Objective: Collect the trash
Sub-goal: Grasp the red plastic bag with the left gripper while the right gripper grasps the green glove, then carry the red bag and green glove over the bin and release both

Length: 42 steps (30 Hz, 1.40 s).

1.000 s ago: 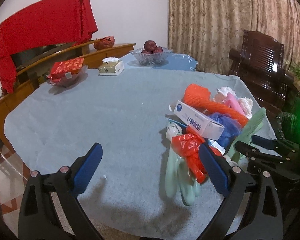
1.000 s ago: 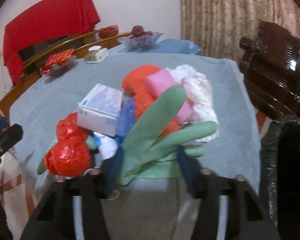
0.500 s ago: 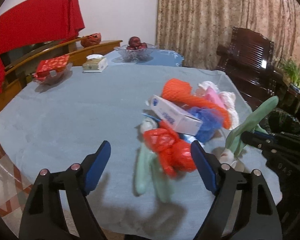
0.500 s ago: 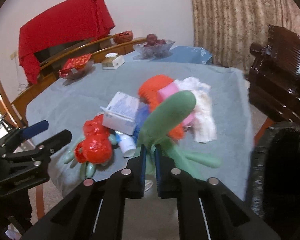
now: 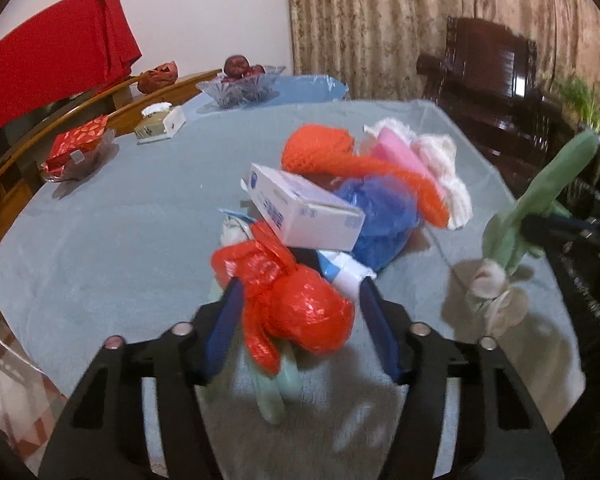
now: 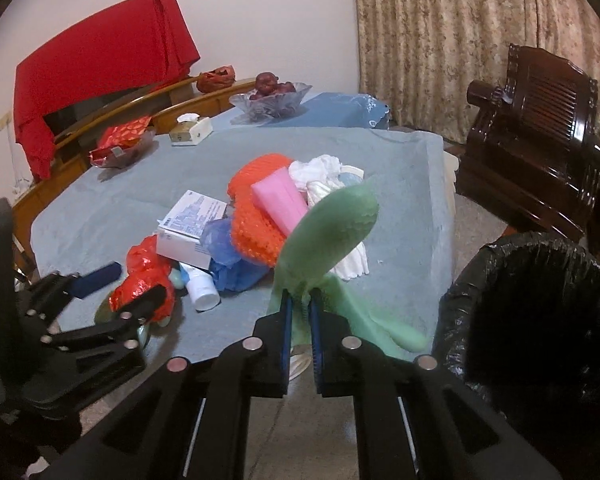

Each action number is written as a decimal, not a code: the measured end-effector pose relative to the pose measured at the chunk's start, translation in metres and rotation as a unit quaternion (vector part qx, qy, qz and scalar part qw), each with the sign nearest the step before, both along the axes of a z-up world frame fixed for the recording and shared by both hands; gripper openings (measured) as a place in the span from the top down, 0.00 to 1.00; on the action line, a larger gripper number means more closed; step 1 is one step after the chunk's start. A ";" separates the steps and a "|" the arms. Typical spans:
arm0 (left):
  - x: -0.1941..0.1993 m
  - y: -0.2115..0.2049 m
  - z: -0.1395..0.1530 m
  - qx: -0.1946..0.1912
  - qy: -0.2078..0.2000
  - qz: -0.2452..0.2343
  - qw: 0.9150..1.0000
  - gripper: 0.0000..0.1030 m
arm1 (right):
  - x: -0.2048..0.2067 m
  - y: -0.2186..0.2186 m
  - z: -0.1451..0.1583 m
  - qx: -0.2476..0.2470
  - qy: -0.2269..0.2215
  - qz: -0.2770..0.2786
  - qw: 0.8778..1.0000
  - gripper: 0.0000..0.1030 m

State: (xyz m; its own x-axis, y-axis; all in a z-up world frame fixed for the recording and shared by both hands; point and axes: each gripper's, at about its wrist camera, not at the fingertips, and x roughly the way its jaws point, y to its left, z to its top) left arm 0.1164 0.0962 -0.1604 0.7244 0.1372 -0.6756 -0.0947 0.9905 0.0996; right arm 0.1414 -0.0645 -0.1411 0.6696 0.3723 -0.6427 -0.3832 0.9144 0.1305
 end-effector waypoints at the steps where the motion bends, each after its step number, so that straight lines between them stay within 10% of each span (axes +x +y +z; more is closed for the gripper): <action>1: 0.003 -0.001 -0.004 0.001 0.008 0.002 1.000 0.55 | 0.001 -0.001 -0.001 0.001 0.001 -0.001 1.000 0.92; 24: -0.044 -0.026 0.079 -0.036 -0.092 -0.060 0.993 0.72 | -0.029 -0.042 0.048 0.022 -0.044 -0.023 0.999 0.92; 42: -0.004 -0.166 0.087 -0.089 -0.074 -0.280 0.953 0.72 | -0.060 -0.172 0.050 0.004 -0.045 -0.173 0.984 0.92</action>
